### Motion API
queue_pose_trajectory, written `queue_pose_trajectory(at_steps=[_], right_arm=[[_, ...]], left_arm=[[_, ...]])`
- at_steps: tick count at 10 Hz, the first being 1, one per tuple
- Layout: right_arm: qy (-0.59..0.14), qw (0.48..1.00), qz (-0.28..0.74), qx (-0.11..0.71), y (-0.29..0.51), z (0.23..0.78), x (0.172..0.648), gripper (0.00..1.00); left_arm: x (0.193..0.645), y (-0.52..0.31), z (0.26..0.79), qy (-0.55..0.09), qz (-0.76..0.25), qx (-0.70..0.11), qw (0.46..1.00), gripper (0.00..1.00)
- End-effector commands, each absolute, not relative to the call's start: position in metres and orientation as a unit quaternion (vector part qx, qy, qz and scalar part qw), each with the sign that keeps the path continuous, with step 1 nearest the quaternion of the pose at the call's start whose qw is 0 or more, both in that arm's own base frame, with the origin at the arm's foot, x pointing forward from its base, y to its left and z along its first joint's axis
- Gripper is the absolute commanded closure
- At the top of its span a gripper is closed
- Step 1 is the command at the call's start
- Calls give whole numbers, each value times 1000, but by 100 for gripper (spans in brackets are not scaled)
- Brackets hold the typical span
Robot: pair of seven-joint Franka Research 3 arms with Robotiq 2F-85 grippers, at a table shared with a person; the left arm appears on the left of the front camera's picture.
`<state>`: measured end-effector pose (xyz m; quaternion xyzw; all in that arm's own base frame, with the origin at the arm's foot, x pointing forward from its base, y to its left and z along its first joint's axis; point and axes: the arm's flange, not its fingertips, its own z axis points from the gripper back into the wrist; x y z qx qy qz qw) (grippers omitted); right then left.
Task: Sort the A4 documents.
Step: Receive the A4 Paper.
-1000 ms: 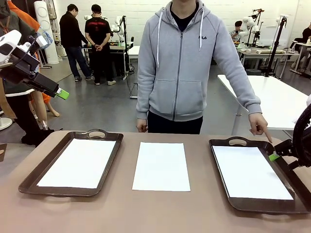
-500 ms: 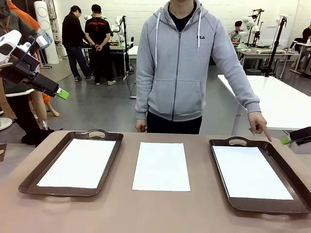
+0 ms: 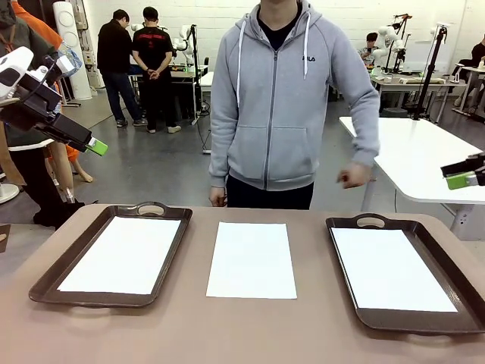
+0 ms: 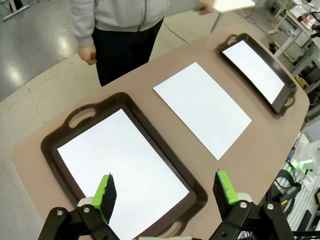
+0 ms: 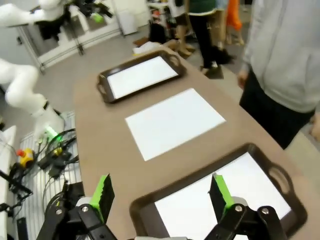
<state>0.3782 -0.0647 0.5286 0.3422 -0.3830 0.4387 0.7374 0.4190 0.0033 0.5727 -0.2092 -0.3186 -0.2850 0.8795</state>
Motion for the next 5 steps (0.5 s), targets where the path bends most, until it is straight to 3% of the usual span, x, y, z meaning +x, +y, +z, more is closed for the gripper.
queue_pose_trajectory(at_steps=[1,5], right_arm=[[-363,725,495,313,-60,549,393,0],[-306,780,511,192,-11,570,418,0]], left_arm=[[419,5,572,-321,-294,-211,875,0],[419,5,572,-321,-294,-211,875,0]])
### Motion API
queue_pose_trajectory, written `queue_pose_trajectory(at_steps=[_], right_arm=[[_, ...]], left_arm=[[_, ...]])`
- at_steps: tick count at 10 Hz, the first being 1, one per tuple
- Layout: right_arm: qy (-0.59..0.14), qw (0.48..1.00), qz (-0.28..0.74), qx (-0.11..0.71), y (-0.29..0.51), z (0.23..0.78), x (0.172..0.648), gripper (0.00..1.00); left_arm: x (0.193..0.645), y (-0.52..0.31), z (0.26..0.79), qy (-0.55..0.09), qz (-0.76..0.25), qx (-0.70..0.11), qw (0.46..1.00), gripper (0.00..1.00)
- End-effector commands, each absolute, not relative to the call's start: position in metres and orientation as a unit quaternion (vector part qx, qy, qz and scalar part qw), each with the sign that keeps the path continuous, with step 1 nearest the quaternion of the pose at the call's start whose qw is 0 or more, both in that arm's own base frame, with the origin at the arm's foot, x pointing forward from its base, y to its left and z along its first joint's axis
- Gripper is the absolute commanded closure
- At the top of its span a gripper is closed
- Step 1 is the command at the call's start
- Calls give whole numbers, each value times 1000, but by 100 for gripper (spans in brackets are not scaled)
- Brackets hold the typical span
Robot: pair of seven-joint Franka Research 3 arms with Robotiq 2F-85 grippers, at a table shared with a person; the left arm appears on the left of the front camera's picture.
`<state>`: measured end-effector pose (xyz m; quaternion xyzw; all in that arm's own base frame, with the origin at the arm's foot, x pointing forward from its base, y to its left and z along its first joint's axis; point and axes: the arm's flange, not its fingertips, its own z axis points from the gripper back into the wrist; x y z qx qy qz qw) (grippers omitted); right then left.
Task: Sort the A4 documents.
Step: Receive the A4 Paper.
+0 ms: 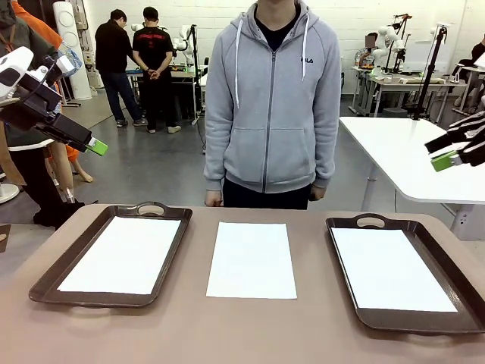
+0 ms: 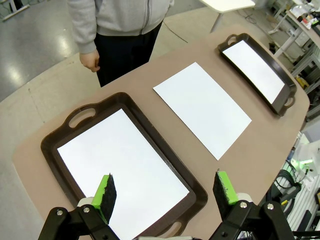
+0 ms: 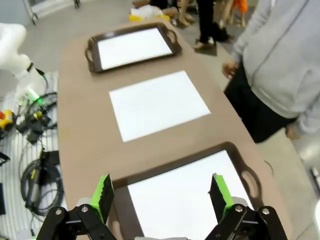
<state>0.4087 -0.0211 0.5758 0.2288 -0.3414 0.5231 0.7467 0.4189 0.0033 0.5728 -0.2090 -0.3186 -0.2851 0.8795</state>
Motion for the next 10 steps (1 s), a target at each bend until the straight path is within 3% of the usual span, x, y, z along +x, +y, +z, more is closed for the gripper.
queue_pose_trajectory(at_steps=[1,4,10], right_arm=[[-282,793,507,187,-2,570,426,0],[-212,822,480,224,8,577,445,0],[-181,848,446,221,4,578,456,0]], left_arm=[[419,5,572,-321,-294,-211,875,0],[419,5,572,-321,-294,-211,875,0],[419,5,572,-321,-294,-211,875,0]])
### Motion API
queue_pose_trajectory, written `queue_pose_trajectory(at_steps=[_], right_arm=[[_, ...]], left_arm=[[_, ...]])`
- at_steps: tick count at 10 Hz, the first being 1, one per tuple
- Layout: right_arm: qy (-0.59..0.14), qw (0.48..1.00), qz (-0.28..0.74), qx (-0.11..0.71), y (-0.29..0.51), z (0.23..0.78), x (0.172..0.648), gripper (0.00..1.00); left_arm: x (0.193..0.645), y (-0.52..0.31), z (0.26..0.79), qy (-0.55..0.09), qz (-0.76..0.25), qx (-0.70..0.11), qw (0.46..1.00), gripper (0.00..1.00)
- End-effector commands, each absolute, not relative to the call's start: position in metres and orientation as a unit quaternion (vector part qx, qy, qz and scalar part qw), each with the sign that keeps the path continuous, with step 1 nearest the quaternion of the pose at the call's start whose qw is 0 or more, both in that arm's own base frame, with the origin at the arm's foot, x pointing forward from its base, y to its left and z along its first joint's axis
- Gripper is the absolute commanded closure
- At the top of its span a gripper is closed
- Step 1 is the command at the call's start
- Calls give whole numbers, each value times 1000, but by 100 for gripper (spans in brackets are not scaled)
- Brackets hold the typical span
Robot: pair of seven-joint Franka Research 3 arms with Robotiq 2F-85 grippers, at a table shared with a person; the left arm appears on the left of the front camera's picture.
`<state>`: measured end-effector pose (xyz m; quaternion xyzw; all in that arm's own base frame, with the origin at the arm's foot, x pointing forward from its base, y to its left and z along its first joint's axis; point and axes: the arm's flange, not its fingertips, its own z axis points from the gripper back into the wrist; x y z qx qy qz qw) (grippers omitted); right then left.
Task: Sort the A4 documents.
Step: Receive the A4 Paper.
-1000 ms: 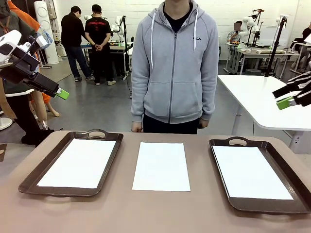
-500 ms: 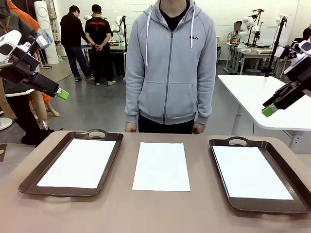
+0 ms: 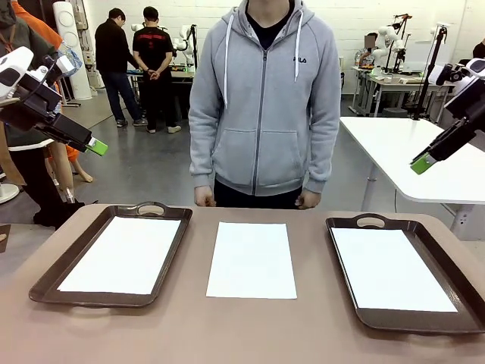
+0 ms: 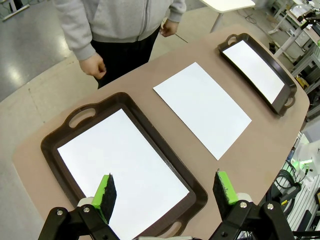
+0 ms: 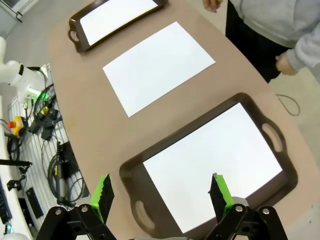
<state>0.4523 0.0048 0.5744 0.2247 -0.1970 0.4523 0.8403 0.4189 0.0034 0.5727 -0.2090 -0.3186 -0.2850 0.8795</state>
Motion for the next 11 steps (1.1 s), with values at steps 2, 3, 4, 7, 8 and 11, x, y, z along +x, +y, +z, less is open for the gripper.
queue_pose_trajectory(at_steps=[2,3,4,7,8,11], right_arm=[[-184,852,439,220,3,575,458,0],[-184,854,433,222,2,574,458,0],[-179,853,429,239,-1,573,458,0],[-195,844,445,227,2,571,454,0],[-195,844,445,227,2,571,454,0],[-195,844,445,227,2,571,454,0]], left_arm=[[419,5,572,-321,-294,-211,875,0],[419,5,572,-321,-294,-211,875,0],[419,5,572,-321,-294,-211,875,0],[419,5,572,-321,-294,-211,875,0],[419,5,572,-321,-294,-211,875,0],[419,5,572,-321,-294,-211,875,0]])
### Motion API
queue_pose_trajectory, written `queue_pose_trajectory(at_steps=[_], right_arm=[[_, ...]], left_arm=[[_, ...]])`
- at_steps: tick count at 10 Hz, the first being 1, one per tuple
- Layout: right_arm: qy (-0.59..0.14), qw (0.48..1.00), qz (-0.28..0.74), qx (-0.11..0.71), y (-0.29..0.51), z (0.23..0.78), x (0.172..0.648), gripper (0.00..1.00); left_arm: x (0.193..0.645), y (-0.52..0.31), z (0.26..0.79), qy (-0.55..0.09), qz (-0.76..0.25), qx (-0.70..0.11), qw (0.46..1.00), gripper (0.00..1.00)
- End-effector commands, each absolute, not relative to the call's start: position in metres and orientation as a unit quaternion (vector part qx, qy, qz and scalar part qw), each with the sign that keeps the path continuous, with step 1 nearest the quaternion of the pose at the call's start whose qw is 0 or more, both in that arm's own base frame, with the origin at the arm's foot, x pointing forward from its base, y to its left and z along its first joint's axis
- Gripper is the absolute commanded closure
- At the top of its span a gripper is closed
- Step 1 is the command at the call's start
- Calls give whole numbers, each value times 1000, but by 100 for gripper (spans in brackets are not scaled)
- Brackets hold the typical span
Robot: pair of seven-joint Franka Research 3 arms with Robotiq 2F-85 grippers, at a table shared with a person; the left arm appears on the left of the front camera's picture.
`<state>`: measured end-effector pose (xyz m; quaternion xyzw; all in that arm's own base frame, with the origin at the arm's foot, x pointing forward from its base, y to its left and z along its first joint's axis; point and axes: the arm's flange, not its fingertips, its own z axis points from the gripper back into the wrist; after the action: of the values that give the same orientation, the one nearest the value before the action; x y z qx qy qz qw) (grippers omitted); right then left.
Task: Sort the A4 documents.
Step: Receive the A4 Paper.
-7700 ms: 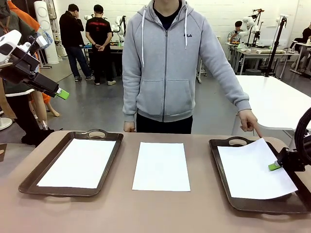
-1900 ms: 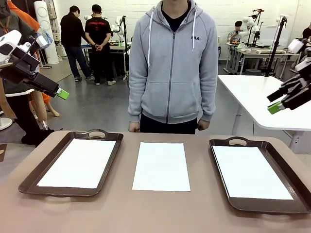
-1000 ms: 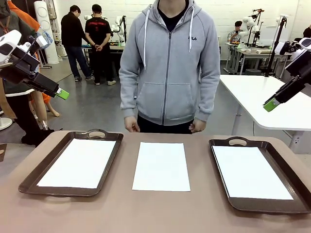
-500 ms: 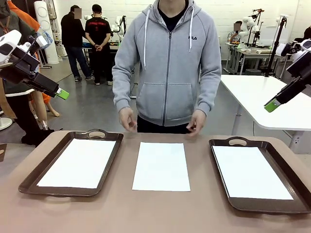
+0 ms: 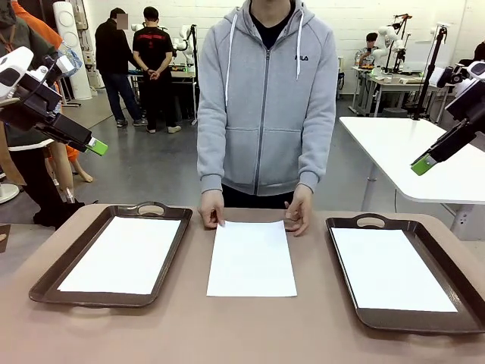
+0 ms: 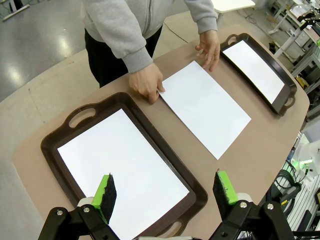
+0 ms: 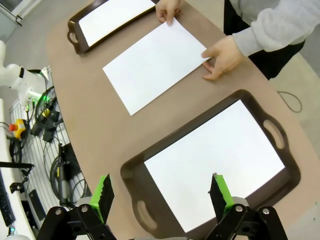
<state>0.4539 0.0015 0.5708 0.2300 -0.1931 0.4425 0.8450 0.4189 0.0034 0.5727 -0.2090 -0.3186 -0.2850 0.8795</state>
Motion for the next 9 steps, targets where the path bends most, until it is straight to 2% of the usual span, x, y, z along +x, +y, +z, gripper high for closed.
queue_pose_trajectory(at_steps=[1,9], right_arm=[[-195,844,445,227,2,571,454,0],[-195,844,445,227,2,571,454,0]], left_arm=[[419,5,572,-321,-294,-211,875,0],[419,5,572,-321,-294,-211,875,0]])
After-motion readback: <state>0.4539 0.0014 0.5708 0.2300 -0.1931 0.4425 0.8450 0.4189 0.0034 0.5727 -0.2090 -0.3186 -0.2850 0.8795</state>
